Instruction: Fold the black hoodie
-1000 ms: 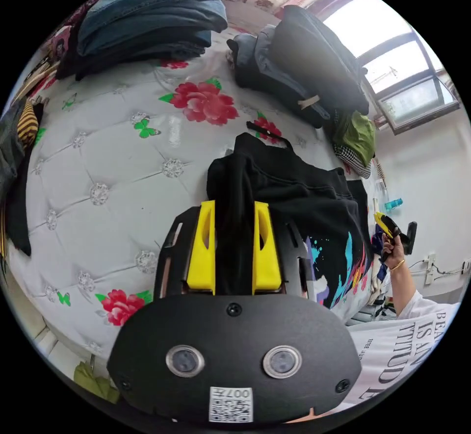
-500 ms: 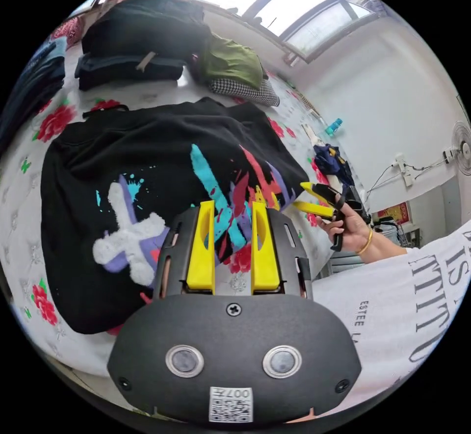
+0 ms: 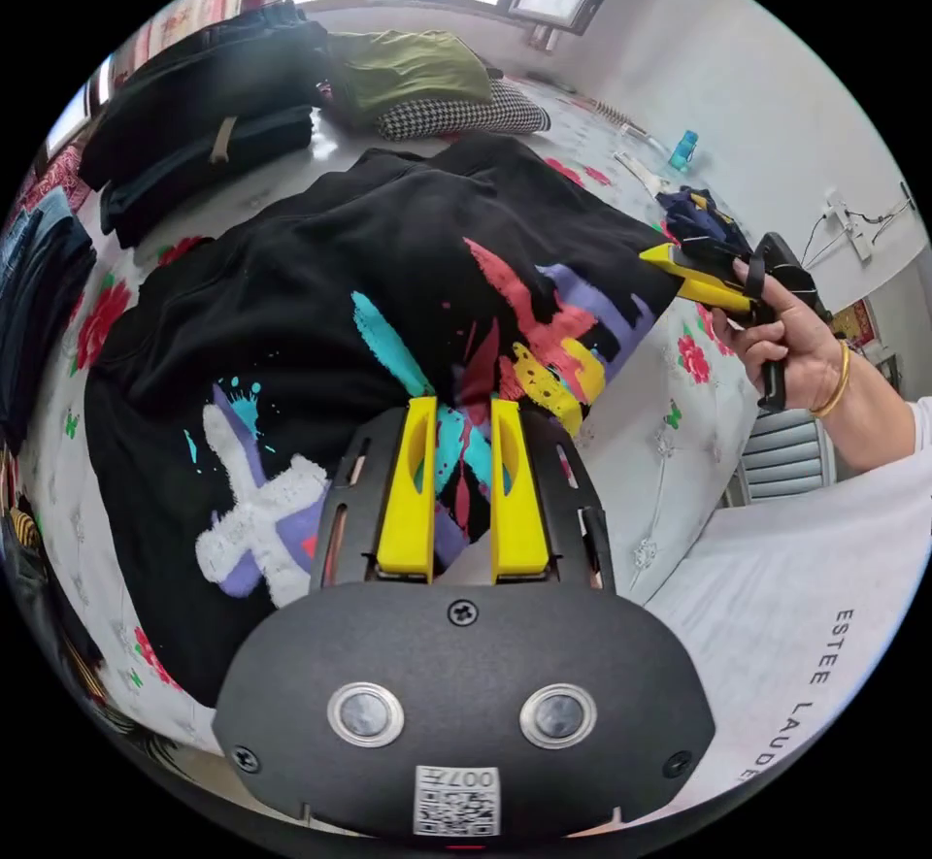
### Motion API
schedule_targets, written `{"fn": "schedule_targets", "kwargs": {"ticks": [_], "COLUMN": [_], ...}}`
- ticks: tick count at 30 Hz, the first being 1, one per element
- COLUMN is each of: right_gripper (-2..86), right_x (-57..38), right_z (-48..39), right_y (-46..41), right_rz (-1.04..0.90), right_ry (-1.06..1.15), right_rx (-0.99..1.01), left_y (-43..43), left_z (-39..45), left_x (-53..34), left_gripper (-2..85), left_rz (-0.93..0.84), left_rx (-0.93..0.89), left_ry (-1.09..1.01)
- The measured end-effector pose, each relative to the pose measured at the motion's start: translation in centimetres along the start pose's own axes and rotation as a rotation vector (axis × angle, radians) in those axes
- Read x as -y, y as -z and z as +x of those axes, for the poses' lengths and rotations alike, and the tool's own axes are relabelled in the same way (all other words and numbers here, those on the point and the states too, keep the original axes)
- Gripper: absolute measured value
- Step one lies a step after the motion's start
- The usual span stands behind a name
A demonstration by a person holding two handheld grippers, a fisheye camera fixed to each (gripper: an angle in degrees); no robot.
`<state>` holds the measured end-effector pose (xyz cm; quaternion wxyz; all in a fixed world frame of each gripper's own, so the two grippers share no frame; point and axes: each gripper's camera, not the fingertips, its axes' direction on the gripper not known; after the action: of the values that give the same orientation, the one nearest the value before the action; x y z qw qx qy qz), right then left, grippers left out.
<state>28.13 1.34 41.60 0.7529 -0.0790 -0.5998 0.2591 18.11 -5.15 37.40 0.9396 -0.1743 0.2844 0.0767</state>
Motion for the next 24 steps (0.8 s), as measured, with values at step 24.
{"fn": "schedule_targets", "kwargs": {"ticks": [24], "right_gripper": [9.2], "right_x": [-23.9], "right_z": [-27.9], "right_y": [-43.9], "right_rz": [-1.12], "right_ry": [1.32], "right_rx": [-0.151], "left_y": [12.4], "left_z": [-21.7], "left_x": [-26.4], "left_gripper": [14.8], "left_rz": [0.505], "left_rx": [-0.477], "left_ry": [0.824]}}
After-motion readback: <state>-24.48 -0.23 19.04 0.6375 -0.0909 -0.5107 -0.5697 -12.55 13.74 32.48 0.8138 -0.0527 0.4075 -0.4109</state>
